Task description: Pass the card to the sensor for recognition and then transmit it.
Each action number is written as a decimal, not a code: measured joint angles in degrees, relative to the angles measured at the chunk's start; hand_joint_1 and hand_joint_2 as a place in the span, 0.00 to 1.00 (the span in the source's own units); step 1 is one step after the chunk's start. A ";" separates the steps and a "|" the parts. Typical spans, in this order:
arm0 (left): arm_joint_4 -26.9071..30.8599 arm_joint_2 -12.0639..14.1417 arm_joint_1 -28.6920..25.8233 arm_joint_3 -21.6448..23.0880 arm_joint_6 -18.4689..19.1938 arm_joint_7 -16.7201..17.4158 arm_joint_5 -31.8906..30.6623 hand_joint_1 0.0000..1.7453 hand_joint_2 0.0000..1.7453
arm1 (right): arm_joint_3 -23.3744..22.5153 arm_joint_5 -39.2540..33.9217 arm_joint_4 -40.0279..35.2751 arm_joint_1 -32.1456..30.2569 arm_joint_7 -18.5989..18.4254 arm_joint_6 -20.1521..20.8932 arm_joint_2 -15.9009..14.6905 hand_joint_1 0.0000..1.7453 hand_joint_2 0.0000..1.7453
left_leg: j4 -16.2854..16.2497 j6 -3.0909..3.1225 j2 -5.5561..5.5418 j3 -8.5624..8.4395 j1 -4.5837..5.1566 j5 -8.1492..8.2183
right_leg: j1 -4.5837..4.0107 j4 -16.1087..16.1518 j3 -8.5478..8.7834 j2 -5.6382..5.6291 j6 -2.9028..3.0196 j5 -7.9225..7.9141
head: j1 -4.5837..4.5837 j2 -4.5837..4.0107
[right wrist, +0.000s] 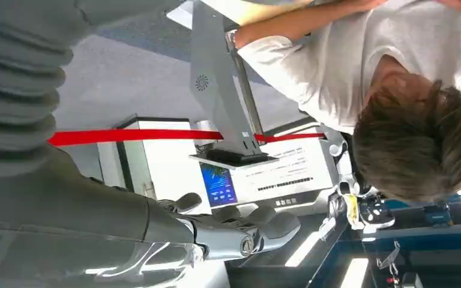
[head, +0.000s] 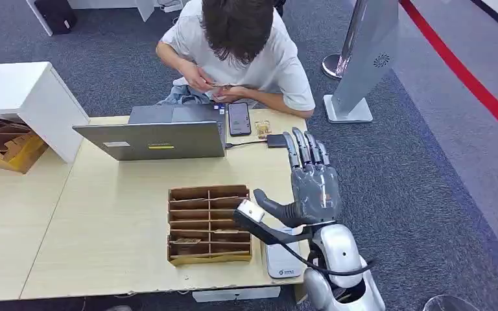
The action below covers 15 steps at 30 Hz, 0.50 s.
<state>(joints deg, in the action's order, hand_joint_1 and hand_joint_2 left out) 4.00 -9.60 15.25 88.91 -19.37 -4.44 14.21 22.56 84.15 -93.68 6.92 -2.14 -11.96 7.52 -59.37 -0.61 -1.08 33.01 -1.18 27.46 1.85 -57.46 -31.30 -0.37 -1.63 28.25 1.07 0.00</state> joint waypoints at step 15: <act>0.00 0.20 -0.14 0.00 -1.20 0.00 2.60 0.00 0.00 | 1.81 -10.15 -7.98 -4.38 6.25 -5.09 -0.46 0.00 0.00 | 0.00 0.00 0.00 0.03 0.00 0.01 | 0.00 0.00 -0.04 0.00 0.00 0.01 | 0.00 0.00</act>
<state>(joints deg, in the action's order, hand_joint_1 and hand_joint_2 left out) 4.00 -9.40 15.10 88.91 -20.57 -4.44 16.81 24.37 74.00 -101.66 2.55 4.11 -17.05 7.06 -59.36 -0.61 -1.08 33.03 -1.18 27.47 1.85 -57.46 -31.34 -0.37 -1.63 28.25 1.07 0.00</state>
